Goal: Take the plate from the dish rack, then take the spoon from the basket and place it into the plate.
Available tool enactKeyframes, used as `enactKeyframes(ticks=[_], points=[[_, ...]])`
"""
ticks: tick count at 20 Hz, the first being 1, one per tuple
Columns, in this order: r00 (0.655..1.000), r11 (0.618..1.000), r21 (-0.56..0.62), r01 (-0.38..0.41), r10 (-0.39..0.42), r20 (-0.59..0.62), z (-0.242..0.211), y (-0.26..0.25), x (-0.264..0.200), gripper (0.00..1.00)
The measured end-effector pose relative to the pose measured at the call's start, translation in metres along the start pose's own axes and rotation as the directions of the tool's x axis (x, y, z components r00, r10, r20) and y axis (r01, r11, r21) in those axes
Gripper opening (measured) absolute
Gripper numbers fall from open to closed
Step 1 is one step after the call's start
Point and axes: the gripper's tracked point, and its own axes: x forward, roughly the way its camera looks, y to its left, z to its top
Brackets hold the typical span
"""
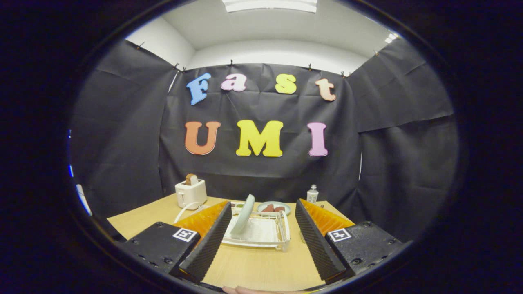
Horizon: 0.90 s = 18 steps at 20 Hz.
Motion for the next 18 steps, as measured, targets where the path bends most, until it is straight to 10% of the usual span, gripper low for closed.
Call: enactKeyframes(ticks=[10,18], points=[[0.960,0.999,-0.040,-0.007,-0.005,-0.280,0.036,0.009,0.142,1.00],[0.805,0.988,-0.141,0.061,-0.132,-0.578,-0.003,0.033,0.251,1.00]])
